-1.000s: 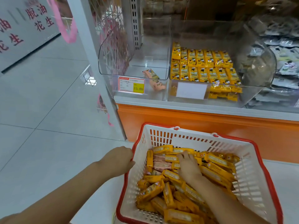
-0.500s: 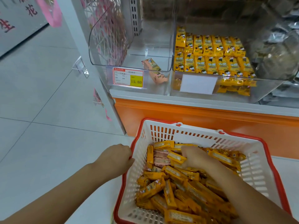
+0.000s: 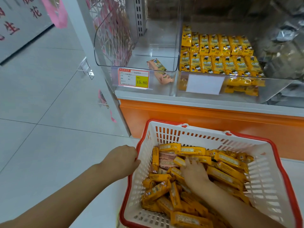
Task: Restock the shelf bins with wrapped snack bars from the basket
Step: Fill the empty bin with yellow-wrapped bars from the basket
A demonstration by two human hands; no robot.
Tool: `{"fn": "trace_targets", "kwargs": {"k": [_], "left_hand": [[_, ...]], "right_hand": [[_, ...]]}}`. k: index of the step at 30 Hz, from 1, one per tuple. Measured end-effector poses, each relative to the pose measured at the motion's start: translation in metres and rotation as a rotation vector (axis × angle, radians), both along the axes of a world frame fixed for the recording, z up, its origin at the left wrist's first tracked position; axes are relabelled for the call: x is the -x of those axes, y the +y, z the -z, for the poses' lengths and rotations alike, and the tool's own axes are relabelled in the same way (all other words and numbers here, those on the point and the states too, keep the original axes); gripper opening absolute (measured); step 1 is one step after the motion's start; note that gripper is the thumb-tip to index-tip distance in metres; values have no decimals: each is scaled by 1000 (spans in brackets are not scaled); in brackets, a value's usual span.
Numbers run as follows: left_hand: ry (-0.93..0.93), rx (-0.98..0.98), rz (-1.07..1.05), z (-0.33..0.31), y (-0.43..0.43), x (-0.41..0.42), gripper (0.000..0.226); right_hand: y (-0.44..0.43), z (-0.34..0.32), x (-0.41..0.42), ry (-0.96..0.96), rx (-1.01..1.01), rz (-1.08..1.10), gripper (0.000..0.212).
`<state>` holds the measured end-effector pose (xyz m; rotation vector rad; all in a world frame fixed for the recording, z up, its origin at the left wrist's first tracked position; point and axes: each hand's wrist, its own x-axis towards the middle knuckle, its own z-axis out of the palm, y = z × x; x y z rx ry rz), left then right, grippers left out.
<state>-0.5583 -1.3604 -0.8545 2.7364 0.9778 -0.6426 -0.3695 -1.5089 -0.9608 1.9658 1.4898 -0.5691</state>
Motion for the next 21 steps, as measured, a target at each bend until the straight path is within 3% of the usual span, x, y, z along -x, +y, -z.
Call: {"fn": "trace_targets", "kwargs": {"k": [4, 8, 13, 14, 17, 19, 21], "left_hand": [[-6, 18, -2, -4, 0, 1, 40], [16, 52, -8, -11, -1, -2, 39], [58, 110, -38, -22, -3, -10, 30], [75, 117, -49, -25, -3, -12, 30], [48, 121, -90, -32, -3, -20, 36], [0, 152, -112, -38, -1, -27, 46], [-130, 300, -168, -46, 2, -36, 61]], "right_hand": [[-6, 11, 11, -66, -6, 48, 49], [-6, 12, 15, -87, -74, 95, 39], [-10, 4, 8, 102, -178, 315, 52], [-10, -5, 4, 197, -216, 408, 51], [-12, -49, -11, 631, -386, 723, 23], [-15, -82, -18, 1101, -482, 1037, 18], [-18, -102, -28, 1673, -513, 1314, 44]]}}
